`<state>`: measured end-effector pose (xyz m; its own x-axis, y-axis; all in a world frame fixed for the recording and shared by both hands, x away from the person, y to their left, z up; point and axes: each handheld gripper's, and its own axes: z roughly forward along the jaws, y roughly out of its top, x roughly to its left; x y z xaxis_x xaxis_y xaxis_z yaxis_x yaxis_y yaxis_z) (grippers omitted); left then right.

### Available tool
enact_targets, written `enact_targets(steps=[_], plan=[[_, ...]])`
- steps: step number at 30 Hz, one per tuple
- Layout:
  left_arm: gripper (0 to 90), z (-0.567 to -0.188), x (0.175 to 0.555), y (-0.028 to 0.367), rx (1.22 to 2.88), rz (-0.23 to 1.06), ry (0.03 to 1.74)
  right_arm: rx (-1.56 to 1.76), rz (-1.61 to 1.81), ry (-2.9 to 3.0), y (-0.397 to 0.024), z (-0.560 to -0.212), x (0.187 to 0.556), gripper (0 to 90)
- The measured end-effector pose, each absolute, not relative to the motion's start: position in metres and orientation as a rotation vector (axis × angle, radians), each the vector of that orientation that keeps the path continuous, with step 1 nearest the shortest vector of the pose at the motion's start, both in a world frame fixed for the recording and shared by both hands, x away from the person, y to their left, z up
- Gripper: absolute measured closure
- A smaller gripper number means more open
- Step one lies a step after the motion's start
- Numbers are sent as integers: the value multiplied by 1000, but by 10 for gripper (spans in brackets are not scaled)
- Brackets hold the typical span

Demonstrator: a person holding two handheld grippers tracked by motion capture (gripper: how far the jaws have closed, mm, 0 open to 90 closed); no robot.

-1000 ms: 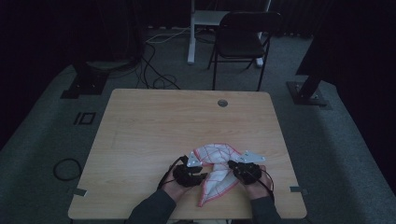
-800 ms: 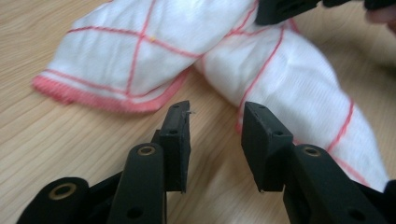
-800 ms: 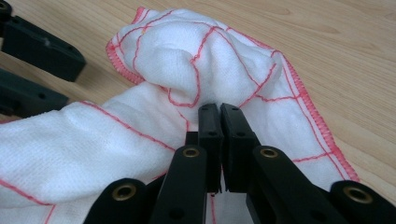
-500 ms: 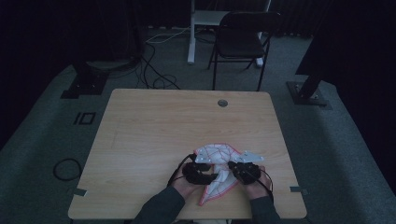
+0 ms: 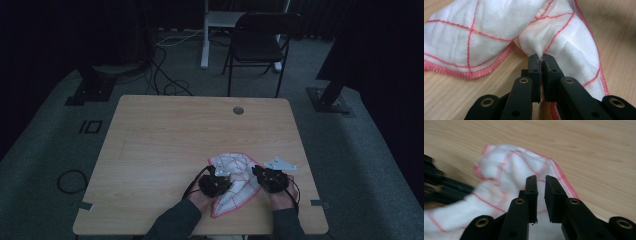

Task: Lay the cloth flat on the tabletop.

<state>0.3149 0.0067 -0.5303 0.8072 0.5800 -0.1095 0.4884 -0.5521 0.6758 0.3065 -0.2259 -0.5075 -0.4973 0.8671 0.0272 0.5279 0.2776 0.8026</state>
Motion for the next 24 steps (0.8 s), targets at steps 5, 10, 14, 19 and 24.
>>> enact_targets(steps=[5,10,14,19,24], plan=[[868,-529,314,12,2263,192,791,1303,988,2184,-230,-524,318,783],[873,-532,319,31,2229,200,849,1300,905,2219,-226,-534,324,782],[879,-529,322,51,2214,243,902,1287,887,2251,-222,-537,323,788],[880,-524,328,83,2174,307,988,1266,871,2265,-217,-537,320,810],[881,-518,330,114,2143,397,1079,1264,869,2277,-215,-536,318,817]])
